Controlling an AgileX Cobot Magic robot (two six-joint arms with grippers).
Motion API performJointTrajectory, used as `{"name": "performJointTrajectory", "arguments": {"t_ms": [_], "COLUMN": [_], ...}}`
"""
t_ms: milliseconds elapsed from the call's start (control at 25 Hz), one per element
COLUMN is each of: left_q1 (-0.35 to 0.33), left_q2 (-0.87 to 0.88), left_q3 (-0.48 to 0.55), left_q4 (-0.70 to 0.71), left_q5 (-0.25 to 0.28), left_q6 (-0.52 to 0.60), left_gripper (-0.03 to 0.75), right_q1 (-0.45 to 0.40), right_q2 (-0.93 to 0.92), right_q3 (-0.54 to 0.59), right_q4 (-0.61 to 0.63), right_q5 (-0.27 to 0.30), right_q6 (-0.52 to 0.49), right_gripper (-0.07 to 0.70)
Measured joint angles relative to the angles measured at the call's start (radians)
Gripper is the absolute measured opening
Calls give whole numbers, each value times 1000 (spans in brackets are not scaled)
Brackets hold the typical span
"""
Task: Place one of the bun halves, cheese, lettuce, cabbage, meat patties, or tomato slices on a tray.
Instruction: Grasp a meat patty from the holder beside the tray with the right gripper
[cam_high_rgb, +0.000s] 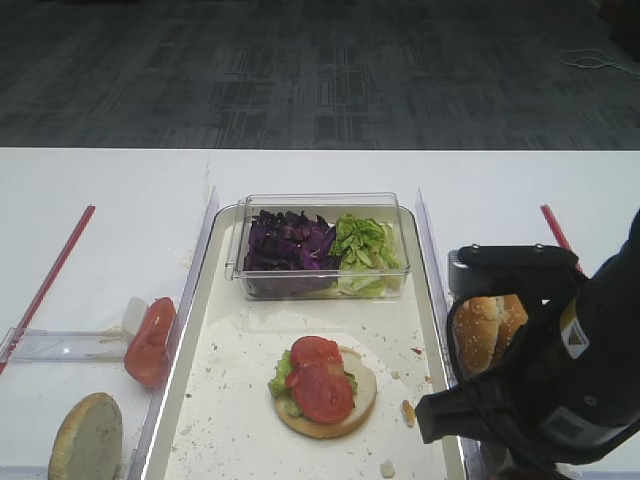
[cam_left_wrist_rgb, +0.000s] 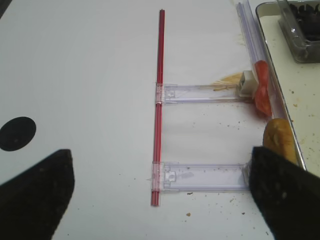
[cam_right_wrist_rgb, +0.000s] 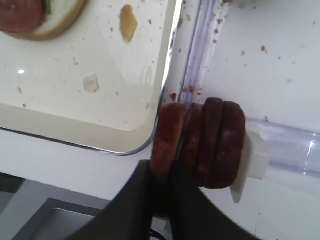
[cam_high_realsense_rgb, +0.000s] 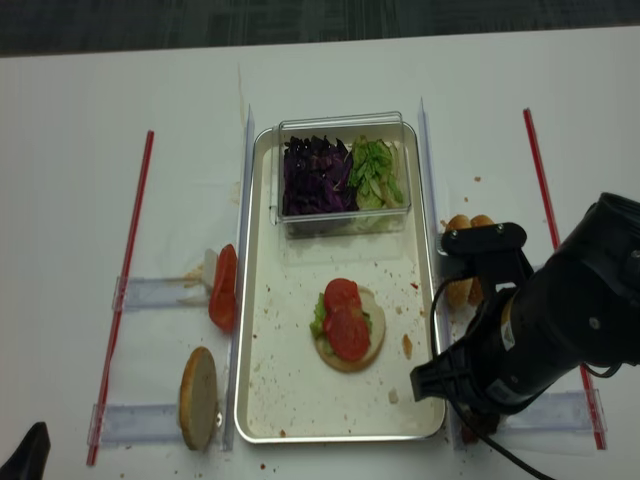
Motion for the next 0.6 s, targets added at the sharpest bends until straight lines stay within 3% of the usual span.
{"name": "performJointTrajectory", "arguments": {"t_ms": [600], "left_q1": [0], "left_q2": [0], "left_q3": [0], "left_q4": [0], "left_q5": [0], "left_q6": [0], "left_gripper": [685], "right_q1": [0], "right_q2": [-88], "right_q3": [-47], "right_q4": [8], "right_q5": [17], "right_q6": [0], "right_gripper": [121]}}
